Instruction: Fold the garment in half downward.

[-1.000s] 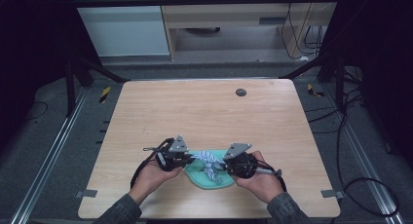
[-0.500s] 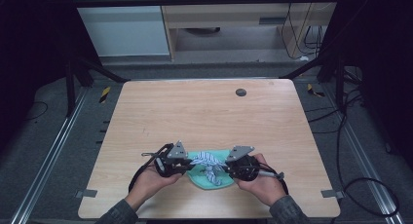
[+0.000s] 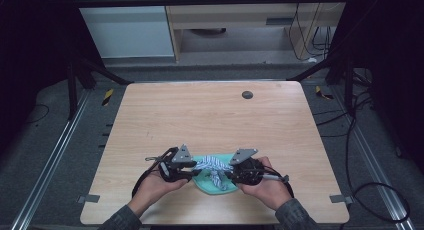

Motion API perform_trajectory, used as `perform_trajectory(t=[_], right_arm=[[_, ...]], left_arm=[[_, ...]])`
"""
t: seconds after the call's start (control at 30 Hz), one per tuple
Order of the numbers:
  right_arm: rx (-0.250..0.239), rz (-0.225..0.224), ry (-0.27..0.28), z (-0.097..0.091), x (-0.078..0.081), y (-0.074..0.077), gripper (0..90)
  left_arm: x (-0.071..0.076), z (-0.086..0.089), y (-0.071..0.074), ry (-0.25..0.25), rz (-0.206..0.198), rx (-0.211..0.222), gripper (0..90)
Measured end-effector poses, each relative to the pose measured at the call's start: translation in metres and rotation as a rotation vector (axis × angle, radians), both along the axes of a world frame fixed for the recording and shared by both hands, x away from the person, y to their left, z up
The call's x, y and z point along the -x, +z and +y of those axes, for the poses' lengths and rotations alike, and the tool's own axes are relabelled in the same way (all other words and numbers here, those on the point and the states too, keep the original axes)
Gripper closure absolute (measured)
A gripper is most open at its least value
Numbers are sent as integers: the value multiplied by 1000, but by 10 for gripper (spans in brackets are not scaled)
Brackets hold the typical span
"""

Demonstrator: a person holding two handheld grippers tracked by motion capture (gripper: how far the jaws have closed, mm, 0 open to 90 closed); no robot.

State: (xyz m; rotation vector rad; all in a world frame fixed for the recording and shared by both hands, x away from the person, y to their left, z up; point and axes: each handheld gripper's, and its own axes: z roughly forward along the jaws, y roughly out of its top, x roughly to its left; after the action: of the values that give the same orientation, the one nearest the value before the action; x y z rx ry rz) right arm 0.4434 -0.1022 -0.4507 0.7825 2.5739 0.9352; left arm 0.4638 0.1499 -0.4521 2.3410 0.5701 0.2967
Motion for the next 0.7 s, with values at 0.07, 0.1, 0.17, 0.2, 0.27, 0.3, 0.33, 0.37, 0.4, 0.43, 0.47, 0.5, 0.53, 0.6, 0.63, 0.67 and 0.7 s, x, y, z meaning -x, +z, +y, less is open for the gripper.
perform_trajectory(t=[0.07,0.1,0.17,0.2,0.27,0.3,0.33,0.37,0.4,0.43,0.47,0.5,0.53,0.6,0.63,0.67,0.7], right_arm=[[-1,2,-3,1,0,0,611],[0,2,-3,2,0,0,614],[4,8,-4,2,0,0,632],[4,8,-4,2,0,0,632],[3,6,4,3,0,0,657],[4,6,4,3,1,0,665],[3,5,4,3,1,1,668],[4,5,6,3,2,1,671],[5,3,6,3,3,1,673],[5,0,11,3,3,1,670],[5,0,11,3,3,1,670],[2,3,14,3,6,1,657],[2,2,14,3,6,1,656],[2,3,15,3,9,0,660],[6,1,18,3,10,0,660],[6,1,18,3,10,0,660],[1,-2,19,4,12,-1,660]], left_arm=[[-1,1,0,10,-6,4,544],[-2,1,0,11,-6,4,528],[-4,0,-1,13,4,3,484],[-4,0,-1,13,4,3,483],[-5,-2,-1,2,10,3,462],[-5,-2,-1,-1,15,6,472],[-5,-2,-1,-1,15,6,492],[-4,-4,-1,-17,21,1,516],[-2,-4,-1,-23,17,-6,550],[-1,-4,-2,-25,18,-4,557],[-1,-4,-2,-25,18,-4,557],[3,-5,-3,-27,17,-1,565],[4,-4,-3,-32,13,-5,580],[7,-3,-3,-24,1,-12,599],[7,-3,-3,-24,1,-12,609],[9,-2,-3,-27,-3,-10,609],[11,-1,-3,-26,-1,2,608]])
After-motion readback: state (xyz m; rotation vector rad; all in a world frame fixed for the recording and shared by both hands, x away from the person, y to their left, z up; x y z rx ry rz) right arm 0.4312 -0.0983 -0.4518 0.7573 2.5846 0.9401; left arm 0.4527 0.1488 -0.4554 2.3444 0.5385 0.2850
